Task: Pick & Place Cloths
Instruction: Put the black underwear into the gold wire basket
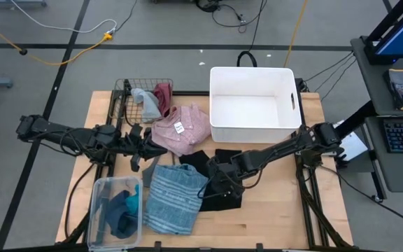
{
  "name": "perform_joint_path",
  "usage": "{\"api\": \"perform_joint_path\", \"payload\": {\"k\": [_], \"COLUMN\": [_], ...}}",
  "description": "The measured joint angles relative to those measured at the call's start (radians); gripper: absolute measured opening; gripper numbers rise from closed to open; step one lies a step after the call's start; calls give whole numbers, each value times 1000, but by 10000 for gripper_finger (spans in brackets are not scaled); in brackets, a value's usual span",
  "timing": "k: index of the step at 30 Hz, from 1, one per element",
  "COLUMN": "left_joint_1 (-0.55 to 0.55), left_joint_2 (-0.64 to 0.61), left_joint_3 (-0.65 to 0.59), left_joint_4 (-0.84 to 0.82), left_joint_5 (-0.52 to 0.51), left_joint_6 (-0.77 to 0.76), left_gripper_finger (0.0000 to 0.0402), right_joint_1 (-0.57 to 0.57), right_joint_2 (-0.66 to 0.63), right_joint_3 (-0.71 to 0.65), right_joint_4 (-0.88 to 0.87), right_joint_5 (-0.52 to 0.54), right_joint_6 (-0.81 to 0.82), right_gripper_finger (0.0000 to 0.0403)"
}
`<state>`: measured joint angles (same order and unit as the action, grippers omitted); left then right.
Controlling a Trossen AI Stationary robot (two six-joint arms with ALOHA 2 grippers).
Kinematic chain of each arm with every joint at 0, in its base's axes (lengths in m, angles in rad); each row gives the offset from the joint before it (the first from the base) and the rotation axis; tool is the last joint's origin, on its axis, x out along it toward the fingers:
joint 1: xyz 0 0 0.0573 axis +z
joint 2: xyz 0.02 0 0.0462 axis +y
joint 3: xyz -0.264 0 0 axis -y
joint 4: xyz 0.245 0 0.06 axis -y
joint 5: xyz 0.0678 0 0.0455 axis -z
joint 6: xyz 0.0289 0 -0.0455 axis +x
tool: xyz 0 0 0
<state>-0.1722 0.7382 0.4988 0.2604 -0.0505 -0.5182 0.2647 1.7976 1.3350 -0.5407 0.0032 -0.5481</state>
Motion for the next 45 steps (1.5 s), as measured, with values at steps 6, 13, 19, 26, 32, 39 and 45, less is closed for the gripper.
{"api": "perform_joint_path", "payload": {"k": [6,13,19,26,32,39,45], "left_joint_1": [0,0,0,0,0,0,0], "left_joint_2": [0,0,0,0,0,0,0], "left_joint_3": [0,0,0,0,0,0,0], "left_joint_4": [4,6,6,7,6,6,6], "left_joint_5": [0,0,0,0,0,0,0], "left_joint_6": [-2,-2,-4,-11,-16,-16,-15], "left_gripper_finger": [24,24,24,24,24,24,24], "right_joint_1": [-5,-6,-9,-9,-10,-10,-10], "right_joint_2": [40,54,70,112,178,196,198], "right_joint_3": [0,-2,-1,-1,2,5,3], "right_joint_4": [-15,-40,-17,30,58,41,-35], "right_joint_5": [-4,-4,1,25,59,75,63], "right_joint_6": [-33,-74,-101,-124,-128,-103,13], "right_gripper_finger": [272,273,273,273,274,274,262]}}
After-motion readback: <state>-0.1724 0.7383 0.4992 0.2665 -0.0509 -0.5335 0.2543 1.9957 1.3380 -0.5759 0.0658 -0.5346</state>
